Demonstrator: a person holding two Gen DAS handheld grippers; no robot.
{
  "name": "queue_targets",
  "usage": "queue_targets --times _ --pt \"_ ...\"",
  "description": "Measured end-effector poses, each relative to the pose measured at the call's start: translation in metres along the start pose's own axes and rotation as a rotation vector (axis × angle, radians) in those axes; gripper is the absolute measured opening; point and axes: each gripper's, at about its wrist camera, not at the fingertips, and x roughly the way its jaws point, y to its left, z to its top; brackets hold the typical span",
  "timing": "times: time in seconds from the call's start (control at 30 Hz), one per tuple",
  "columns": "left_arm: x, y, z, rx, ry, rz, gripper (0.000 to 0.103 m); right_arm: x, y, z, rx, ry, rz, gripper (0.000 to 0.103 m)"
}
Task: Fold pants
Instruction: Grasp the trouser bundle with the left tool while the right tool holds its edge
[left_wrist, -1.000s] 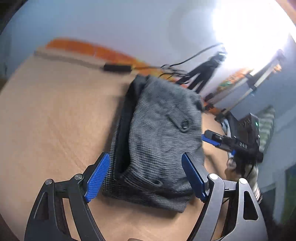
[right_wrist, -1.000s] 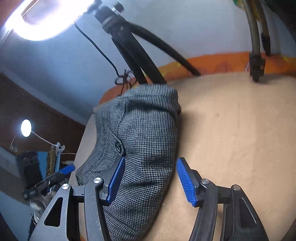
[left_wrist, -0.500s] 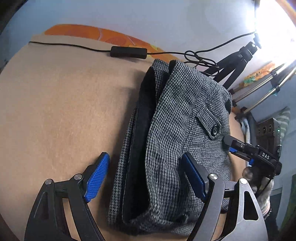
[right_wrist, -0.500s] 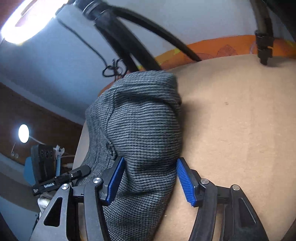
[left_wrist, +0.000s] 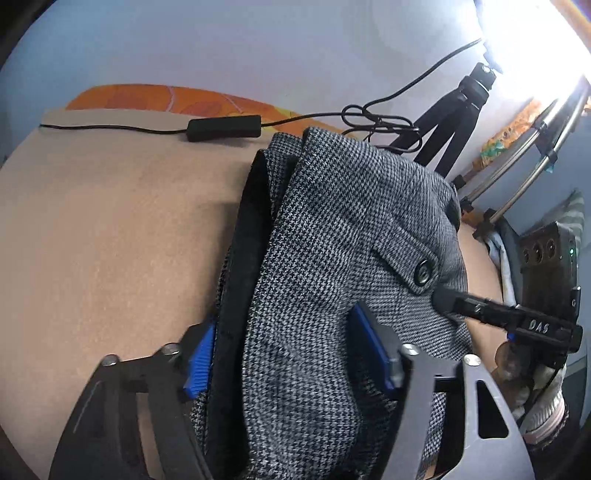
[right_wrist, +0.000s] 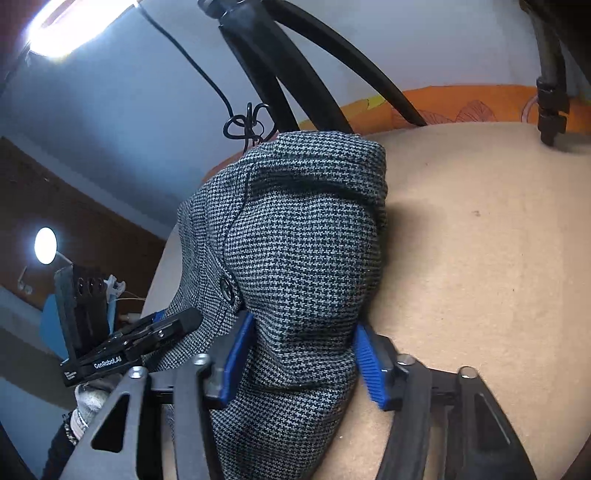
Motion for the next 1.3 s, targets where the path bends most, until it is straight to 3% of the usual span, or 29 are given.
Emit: queue_targets --times 0.17,0.3,0.67,1.07,1.17,1.3 --pt "0.009 -0.014 0.0 -0.01 -0.028 0.012 0.04 0.011 0.017 -0.002 -0.025 0.003 -0.024 0.028" --pt "0.002 -0.039 -0.001 0.087 -0.074 0.06 0.028 0.012 0.042 -0.006 -0.091 -0.027 -0.095 0.022" --pt "-0.03 -0.065 -0.013 0.203 -0.18 0.085 0.024 -0.006 0.092 -0.019 -0.204 -0.104 -0.182 0.016" --pt "-0.072 -0.103 -0.028 0.342 -0.262 0.069 0.018 -0.047 0.119 -0.031 -0.279 -0.159 -0.203 0.014" --pt "-0.073 -0.099 -0.025 0.293 -0.249 0.041 0.018 -0.052 0.115 -0.031 -0.275 -0.16 -0.217 0.014" --pt "-0.055 -0.075 -0.018 0.222 -0.168 0.027 0.018 -0.041 0.107 -0.028 -0.231 -0.13 -0.212 0.014"
